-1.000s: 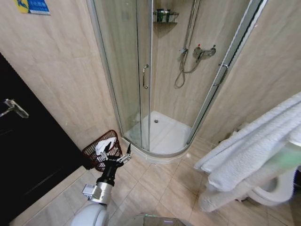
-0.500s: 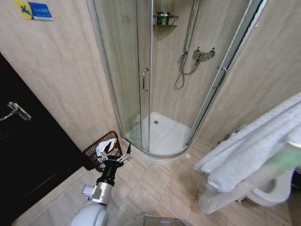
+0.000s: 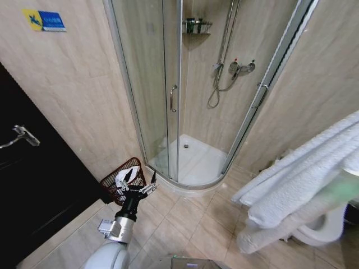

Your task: Discard the used towel into the hamper.

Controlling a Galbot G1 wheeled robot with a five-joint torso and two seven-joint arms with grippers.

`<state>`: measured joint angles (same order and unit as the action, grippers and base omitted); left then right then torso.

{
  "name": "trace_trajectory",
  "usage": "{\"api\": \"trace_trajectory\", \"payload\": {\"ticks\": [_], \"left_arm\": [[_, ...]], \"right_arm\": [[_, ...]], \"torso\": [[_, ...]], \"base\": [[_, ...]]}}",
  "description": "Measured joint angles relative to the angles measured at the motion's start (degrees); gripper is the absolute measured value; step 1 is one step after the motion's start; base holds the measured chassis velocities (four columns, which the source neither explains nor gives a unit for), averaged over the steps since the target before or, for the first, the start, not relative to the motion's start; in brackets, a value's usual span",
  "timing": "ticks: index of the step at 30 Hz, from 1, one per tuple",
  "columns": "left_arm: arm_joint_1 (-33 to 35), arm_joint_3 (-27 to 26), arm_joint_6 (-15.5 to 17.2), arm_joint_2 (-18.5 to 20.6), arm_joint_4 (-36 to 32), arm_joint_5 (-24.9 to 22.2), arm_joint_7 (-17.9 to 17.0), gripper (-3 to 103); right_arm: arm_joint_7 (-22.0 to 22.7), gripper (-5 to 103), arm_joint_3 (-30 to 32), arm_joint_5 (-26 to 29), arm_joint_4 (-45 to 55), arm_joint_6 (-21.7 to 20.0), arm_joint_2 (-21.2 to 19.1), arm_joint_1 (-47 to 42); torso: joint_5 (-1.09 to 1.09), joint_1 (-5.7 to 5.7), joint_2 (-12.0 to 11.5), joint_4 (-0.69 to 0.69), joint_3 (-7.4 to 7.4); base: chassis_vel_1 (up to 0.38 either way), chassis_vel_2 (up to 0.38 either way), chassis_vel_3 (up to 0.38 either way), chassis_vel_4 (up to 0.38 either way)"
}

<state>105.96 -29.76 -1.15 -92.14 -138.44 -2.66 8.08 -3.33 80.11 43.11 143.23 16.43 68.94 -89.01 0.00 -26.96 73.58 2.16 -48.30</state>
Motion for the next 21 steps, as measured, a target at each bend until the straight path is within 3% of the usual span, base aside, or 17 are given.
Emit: {"api": "trace_trajectory", "payload": {"ticks": [5,21], "left_arm": [[0.0,0.0,0.0,0.0,0.0,0.0,0.0,100],[0.0,0.0,0.0,0.0,0.0,0.0,0.0,100]], "right_arm": [[0.0,9,-0.1,0.1,0.0,0.0,0.0,-0.1],[0.3,9,0.0,0.9,0.0,0.3,0.0,-0.1]], "torso": [[0.00,-0.61,1.1,0.00,-0.51],[0.00,-0.49,0.8,0.00,-0.31]], "base": [[0.000,0.000,0.000,0.000],[0.000,0.000,0.000,0.000]]}}
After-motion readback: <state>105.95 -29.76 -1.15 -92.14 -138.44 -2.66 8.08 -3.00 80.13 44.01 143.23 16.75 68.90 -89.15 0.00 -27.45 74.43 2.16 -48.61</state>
